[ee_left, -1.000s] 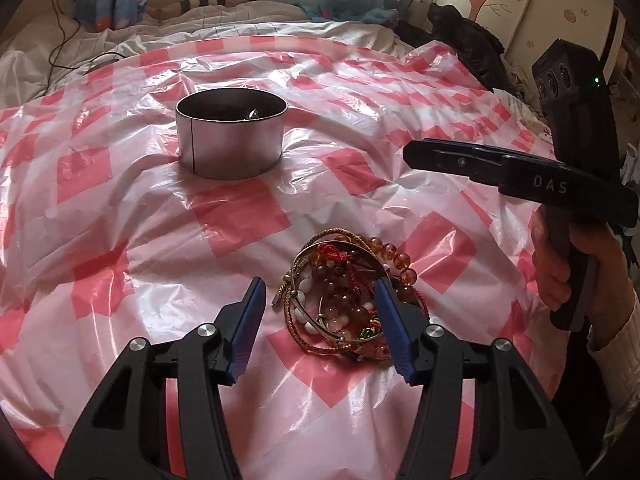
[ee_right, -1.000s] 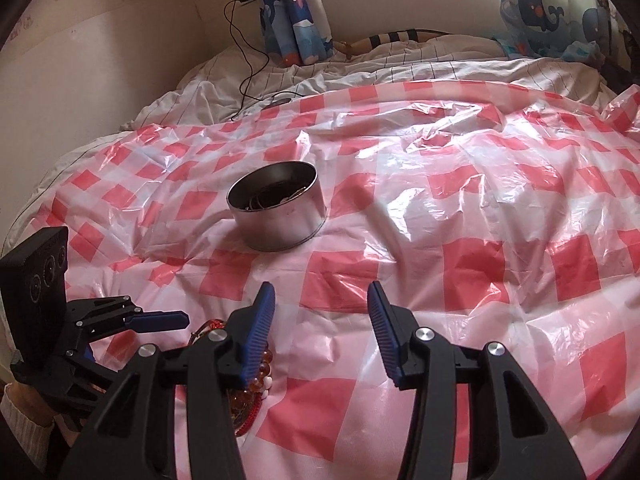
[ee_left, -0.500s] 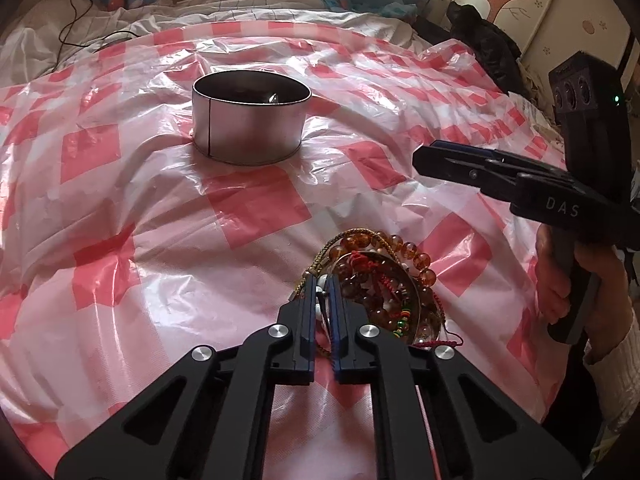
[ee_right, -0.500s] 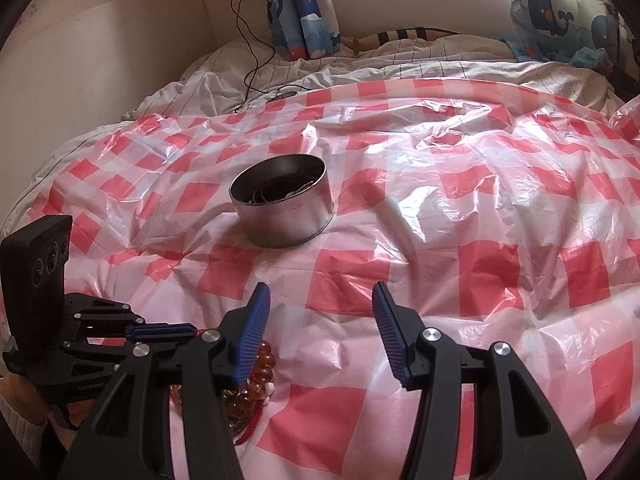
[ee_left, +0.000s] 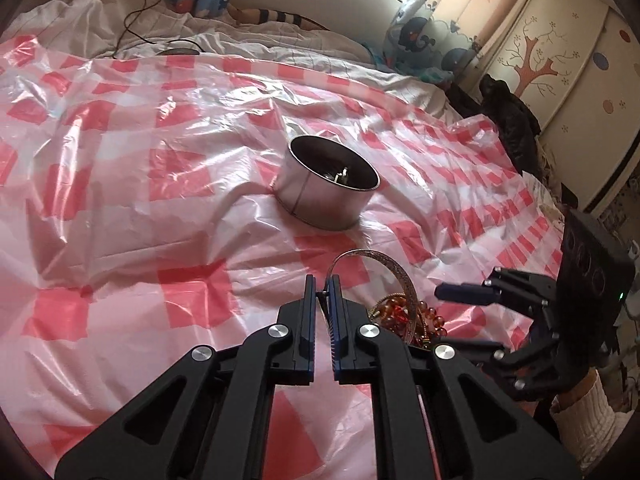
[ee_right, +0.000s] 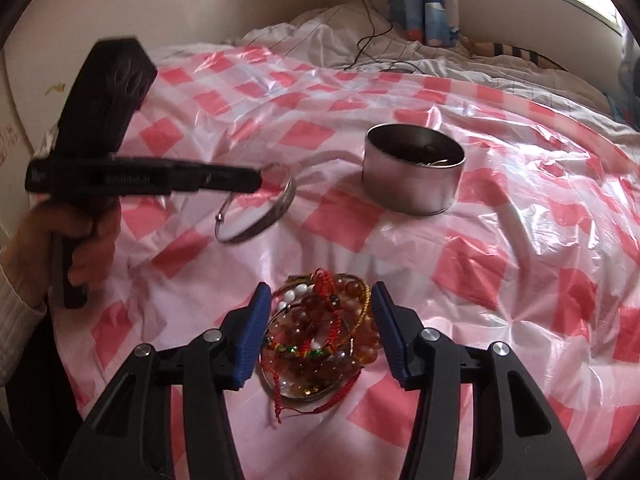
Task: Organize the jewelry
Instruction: 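Grasp the red tassel with the right gripper while the left gripper lifts the bangle toward the tin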
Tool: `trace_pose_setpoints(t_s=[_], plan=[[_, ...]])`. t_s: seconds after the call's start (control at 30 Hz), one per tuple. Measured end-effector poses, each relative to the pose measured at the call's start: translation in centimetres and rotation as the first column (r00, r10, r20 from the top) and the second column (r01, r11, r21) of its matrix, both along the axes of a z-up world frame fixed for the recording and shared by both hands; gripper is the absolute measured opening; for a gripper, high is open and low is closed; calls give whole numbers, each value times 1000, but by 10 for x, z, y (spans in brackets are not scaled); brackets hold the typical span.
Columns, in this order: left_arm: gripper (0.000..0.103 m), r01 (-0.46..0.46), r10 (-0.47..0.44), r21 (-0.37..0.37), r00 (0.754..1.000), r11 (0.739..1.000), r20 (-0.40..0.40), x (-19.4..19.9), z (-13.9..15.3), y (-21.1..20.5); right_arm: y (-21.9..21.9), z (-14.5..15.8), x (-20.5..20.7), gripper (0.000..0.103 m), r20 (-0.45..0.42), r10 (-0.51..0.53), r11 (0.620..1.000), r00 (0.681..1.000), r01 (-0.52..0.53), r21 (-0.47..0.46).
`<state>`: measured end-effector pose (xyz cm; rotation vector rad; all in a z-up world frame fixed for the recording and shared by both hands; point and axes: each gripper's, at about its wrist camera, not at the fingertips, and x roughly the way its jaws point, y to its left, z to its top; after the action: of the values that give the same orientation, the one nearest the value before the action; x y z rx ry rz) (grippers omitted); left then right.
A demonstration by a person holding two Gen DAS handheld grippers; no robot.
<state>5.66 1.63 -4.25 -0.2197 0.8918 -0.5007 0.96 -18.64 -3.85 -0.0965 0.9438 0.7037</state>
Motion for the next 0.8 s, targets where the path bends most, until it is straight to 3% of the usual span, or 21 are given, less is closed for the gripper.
trace_pose_setpoints(t_s=[0.3,0.47,0.63,0.8], plan=[[5,8,-8,-1,1000,1000,6,-1,2,6,8,-19,8,33,-46,-11,1000,999,10,-16],[5,8,-8,1,1000,1000,6,-2,2,4,1,-17,10,8,-52,-32,999,998,33,13],[5,10,-10,1,1000,1000,6,-2,2,4,-18,-3,15,8,-74,-70,986,995,80,149],[5,9,-9,6,1000,1000,3,-2,0,2,-43,9,25,8,-107,-126,943,986,153,296]])
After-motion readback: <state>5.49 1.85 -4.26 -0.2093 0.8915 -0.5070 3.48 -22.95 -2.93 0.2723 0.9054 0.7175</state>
